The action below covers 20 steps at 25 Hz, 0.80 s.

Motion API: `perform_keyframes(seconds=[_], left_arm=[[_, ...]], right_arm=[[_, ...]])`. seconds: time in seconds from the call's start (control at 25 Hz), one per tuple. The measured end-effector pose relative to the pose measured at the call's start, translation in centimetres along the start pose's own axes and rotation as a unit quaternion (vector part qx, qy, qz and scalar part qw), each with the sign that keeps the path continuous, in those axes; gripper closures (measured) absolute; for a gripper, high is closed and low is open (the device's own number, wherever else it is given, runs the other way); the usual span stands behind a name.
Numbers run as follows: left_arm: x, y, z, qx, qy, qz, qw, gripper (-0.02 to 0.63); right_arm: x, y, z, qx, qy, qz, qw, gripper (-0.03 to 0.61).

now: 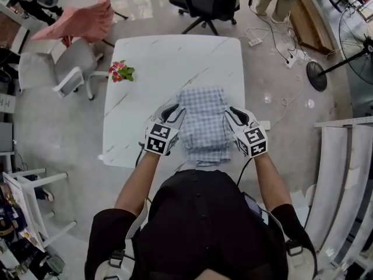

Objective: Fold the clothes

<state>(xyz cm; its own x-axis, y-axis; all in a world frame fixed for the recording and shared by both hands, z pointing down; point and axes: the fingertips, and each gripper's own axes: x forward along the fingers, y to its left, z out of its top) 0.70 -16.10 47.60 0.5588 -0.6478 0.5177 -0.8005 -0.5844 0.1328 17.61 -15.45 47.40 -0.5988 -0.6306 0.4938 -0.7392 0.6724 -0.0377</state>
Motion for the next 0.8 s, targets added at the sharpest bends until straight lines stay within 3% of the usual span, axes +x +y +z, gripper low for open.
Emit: perform_keyframes(seconds=[0.2, 0.36, 0.52, 0.8], left_arm=[[-3.2, 0.7, 3.4, 0.008, -0.063, 0.019, 0.9978, 0.563], [-5.2, 0.5, 4.6, 0.022, -0.096, 0.034, 0.9945, 0.599], [-7.0, 0.4, 5.1, 0.019, -0.121, 0.046, 0.9914, 0.609], [-8.8, 1.3, 4.6, -0.002, -0.135, 0.062, 0.9888, 0.609]], right_arm=[[-2.3, 0.1, 3.1, 0.026, -0.058, -0.022, 0.998, 0.508], [-3.5, 0.7, 4.2, 0.013, -0.086, -0.045, 0.995, 0.525], [-5.0, 1.2, 5.3, 0.024, -0.121, -0.067, 0.99, 0.573], [-5.8, 1.3, 5.8, 0.029, -0.139, -0.091, 0.986, 0.575]])
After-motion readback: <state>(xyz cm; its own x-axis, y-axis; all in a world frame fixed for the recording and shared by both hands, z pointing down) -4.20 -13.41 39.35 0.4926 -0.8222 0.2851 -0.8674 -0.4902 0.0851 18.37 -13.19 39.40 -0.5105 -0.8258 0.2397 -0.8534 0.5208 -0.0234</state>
